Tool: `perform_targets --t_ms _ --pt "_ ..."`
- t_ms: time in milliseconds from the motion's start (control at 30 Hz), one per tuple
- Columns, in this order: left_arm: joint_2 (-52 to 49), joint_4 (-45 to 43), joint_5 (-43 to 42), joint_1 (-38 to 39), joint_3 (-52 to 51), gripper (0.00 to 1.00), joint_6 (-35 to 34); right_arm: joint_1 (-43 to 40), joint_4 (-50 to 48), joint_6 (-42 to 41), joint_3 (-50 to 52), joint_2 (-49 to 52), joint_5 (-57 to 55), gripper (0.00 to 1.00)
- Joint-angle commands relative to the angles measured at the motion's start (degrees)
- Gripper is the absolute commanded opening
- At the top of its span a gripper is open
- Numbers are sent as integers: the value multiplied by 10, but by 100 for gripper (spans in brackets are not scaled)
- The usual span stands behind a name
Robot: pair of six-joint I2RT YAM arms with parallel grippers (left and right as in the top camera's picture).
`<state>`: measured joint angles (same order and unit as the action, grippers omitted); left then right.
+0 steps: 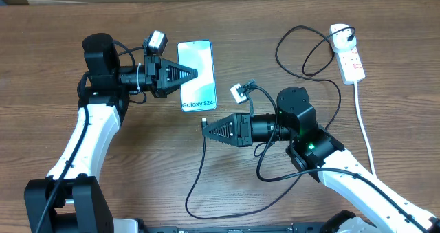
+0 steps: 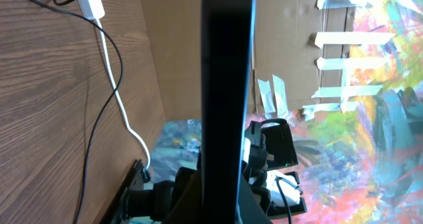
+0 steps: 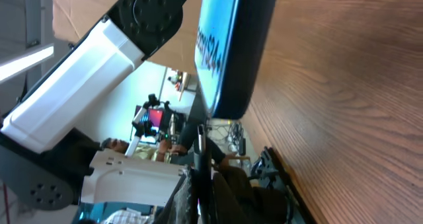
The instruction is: Plug charger to phone and switch on socket
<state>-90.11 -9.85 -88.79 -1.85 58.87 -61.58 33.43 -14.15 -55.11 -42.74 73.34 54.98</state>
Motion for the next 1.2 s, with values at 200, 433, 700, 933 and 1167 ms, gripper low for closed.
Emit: perform_targets --t_ms 200,433,700,933,1167 --pt "12 2 -18 5 13 4 -2 2 -23 -26 -2 5 -19 4" --pt "12 2 -18 10 13 4 -2 3 -23 -35 -2 10 -24 4" --pt "12 2 -18 17 13 4 -1 3 -26 -37 -2 22 -20 4" --pt "12 2 -16 17 13 4 3 3 -64 -60 -2 22 -2 4" --pt "12 2 -1 14 13 4 3 3 -46 -60 -2 22 8 4"
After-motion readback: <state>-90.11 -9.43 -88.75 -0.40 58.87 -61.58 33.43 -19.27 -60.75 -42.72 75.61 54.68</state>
